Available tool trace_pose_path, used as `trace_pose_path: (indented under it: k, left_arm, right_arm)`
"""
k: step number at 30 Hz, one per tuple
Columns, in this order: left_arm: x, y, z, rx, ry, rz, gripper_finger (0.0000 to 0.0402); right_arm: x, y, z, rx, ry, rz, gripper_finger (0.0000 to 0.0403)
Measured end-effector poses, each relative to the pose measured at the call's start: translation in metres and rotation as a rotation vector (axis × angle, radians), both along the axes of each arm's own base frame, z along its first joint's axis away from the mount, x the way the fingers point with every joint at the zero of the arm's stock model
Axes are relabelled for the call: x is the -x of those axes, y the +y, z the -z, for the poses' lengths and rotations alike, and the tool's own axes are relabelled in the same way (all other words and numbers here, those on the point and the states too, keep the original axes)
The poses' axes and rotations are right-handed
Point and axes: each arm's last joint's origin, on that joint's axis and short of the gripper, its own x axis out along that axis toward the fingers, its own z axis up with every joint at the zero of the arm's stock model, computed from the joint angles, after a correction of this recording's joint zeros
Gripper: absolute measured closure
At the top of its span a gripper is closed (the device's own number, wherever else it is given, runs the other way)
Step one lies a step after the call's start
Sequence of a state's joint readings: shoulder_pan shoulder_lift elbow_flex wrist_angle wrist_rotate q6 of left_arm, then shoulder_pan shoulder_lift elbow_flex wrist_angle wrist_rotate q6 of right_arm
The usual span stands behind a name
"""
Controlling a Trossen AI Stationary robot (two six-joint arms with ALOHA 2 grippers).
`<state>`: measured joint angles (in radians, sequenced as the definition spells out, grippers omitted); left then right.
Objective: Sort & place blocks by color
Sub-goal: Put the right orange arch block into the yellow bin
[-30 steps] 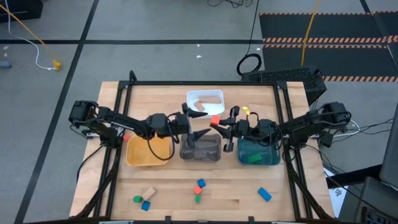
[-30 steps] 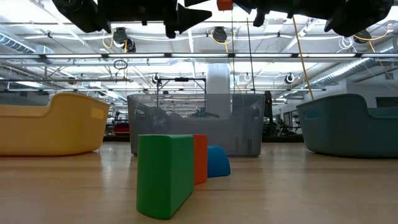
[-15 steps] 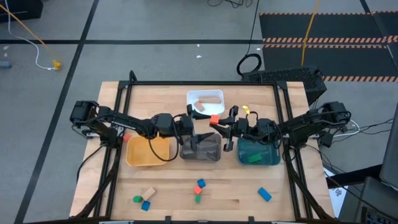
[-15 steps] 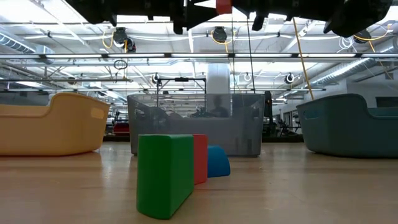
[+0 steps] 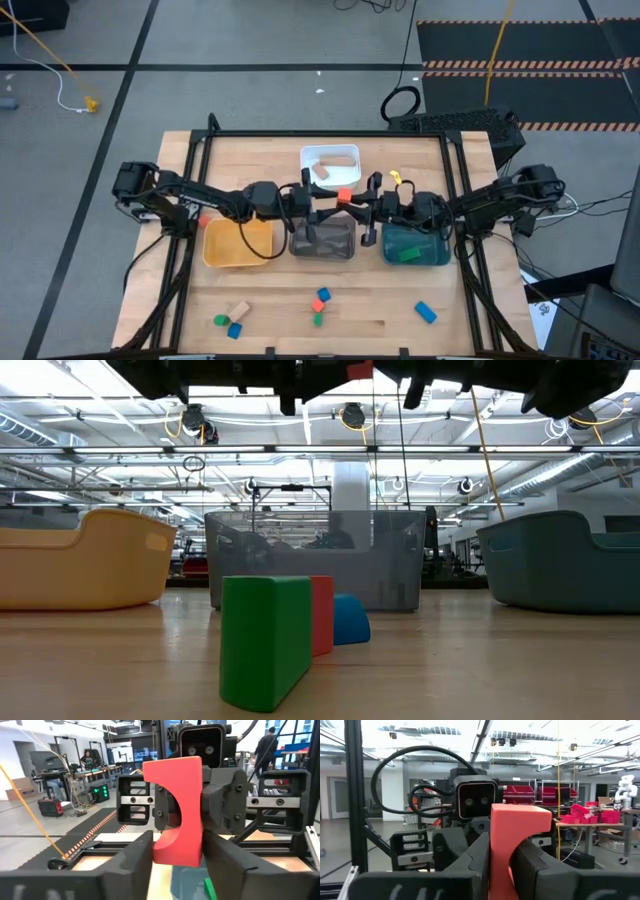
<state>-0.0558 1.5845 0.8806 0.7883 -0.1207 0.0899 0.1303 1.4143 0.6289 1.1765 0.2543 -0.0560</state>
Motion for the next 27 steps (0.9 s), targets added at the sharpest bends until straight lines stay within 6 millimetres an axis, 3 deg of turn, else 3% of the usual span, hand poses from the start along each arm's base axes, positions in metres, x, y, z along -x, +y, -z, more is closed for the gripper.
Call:
trace_pose_path:
  k: [2, 13, 27]
  left_arm:
    - [0.0, 0.001, -0.001, 0.008, -0.006, 0.004, 0.027]
    - [0.0, 0.001, 0.001, 0.009, 0.012, 0.08, 0.027]
    - [0.0, -0.006, 0.009, 0.012, 0.081, 0.096, 0.027]
  right_arm:
    - [0.0, 0.0, -0.001, -0.016, -0.006, -0.012, 0.036]
    - [-0.001, 0.001, 0.003, 0.016, 0.04, -0.021, 0.0351]
    - [0.0, 0.001, 0.008, 0.032, 0.141, -0.02, 0.0221]
